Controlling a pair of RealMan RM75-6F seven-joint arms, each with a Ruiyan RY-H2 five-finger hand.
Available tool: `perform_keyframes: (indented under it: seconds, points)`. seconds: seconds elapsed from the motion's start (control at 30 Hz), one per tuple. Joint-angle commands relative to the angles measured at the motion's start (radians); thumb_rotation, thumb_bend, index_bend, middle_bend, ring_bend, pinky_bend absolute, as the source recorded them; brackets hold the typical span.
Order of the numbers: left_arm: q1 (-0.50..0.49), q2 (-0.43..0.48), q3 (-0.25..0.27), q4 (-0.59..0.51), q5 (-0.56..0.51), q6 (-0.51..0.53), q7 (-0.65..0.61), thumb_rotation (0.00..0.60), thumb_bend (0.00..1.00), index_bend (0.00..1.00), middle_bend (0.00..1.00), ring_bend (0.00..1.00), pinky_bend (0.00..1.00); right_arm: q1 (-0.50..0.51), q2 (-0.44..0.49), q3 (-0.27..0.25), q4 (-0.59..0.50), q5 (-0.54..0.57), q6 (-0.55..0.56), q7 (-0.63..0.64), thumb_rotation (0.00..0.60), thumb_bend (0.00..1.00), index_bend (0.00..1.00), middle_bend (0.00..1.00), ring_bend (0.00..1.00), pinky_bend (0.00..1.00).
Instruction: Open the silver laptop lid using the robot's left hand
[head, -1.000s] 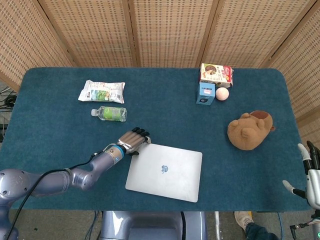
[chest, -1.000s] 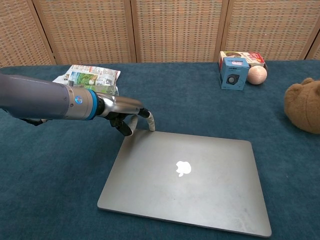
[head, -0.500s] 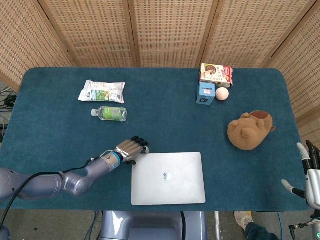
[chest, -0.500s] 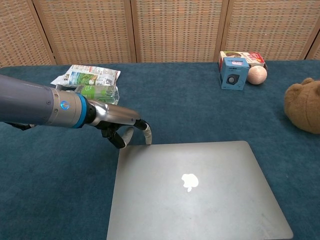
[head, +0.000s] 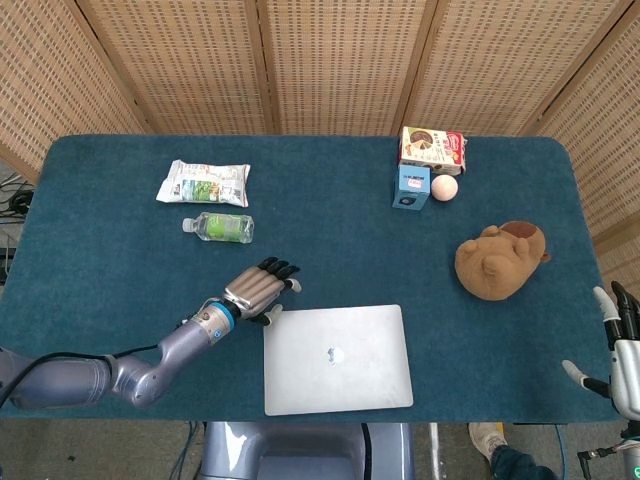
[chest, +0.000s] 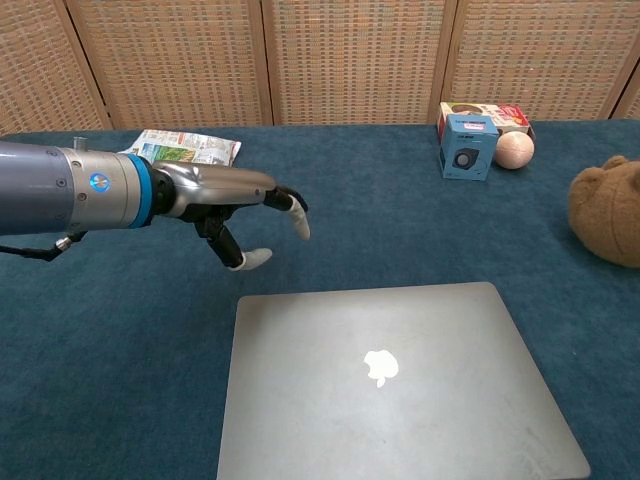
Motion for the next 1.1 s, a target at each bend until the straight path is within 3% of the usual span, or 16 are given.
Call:
perform_keyframes:
  seconds: [0.03,0.57,1.1]
  points:
    - [0.073,-0.032,-0.003,-0.045,0.123,0.13,0.021,0.533,0.27,0.17,0.01,0.0,0.01,0.0,0.0,0.0,-0.001,-0.003,0.001,-0.001,0.6,0.03,0.0,0.0,0.0,0.0]
    - [0.124,-0.057,0.037,-0.176,0.317,0.147,0.122,0.534,0.21,0.06,0.0,0.0,0.0,-0.009,0.001,-0.005,-0.012,-0.018,0.016,-0.007,0.6,0.03,0.0,0.0,0.0,0.0]
    - [0.189,-0.139,0.107,-0.228,0.4,0.146,0.253,0.533,0.17,0.03,0.0,0.0,0.0,-0.02,0.001,-0.007,-0.01,-0.019,0.027,-0.002,0.6,0.03,0.0,0.0,0.0,0.0]
